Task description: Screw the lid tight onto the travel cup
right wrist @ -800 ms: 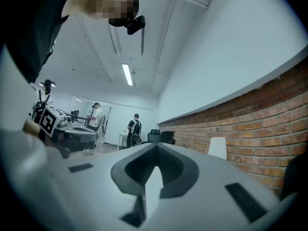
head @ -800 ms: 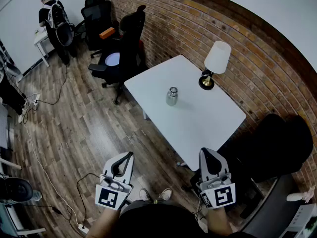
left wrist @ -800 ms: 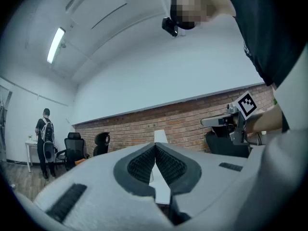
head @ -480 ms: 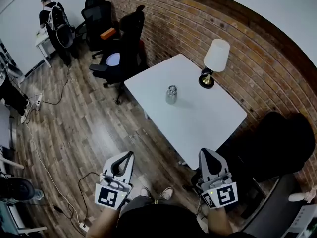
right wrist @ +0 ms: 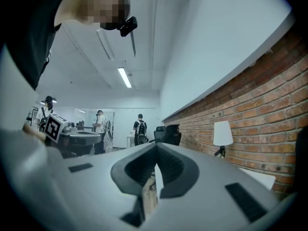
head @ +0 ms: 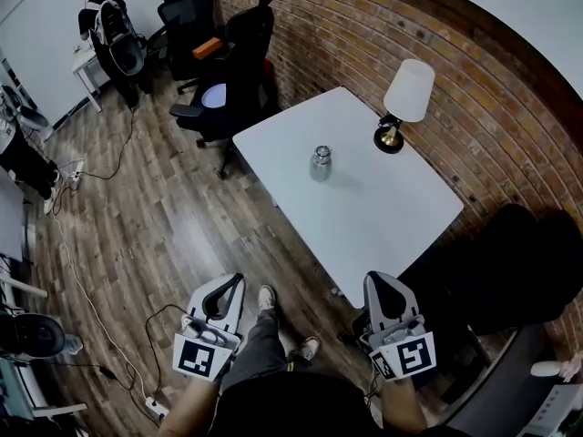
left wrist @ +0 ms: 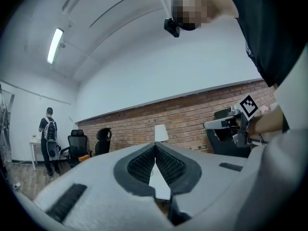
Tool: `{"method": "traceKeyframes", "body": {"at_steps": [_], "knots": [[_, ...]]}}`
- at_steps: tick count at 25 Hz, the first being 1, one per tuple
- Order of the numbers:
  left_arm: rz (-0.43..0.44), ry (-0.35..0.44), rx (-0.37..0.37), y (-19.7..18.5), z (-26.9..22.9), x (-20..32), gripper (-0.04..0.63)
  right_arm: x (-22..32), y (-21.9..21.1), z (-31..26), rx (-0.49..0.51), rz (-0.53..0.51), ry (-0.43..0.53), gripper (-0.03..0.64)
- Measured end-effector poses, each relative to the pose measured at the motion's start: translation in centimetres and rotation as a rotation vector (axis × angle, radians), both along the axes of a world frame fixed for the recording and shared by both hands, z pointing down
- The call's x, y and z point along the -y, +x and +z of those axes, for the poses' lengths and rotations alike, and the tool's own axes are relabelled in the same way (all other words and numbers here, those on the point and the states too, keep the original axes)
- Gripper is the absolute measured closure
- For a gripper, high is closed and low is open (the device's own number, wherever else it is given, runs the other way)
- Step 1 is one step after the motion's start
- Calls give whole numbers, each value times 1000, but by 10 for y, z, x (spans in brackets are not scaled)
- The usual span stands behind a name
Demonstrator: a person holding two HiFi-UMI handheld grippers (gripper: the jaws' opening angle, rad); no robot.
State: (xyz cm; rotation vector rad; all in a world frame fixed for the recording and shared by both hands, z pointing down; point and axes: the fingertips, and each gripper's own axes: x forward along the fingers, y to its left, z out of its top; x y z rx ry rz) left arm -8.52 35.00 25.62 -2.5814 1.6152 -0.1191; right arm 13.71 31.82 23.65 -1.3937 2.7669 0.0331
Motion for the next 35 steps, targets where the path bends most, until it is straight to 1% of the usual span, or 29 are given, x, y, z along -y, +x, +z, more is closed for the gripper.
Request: {"method": "traceKeyframes", "body": {"at_steps": [3,6,8,10,13,17,22,25,28,31,35], "knots": [[18,-14,-19,3,10,18,571,12,0,4,-11,9,-5,603],[46,-14,-33,7,14,42,571,29,4,12,-16,37,-30,603],[64,-21,-29,7,17,61,571,45,3,14,-18,50,-42,603],[78,-29,-42,2,19,86,571,65,-2,14,-21,63,-45,603],[86,-20,-61,-13,15,125,571,101,-19,11,-24,65,-49,603],[99,-13,-77,-35,10,176,571,152,-48,2,-56,56,-41,604],[137,-46,-120,-65,16,227,571,198,-85,-7,-84,82,-42,603],[188,-60,-144,-73,19,249,571,213,-101,-6,-102,110,-61,603],[225,-92,-170,-73,28,266,571,221,-109,-5,-119,137,-79,603],[247,-105,-207,-69,33,282,571,229,-108,-2,-136,161,-94,603],[289,-122,-211,-58,39,297,571,239,-101,5,-135,199,-116,603]]}}
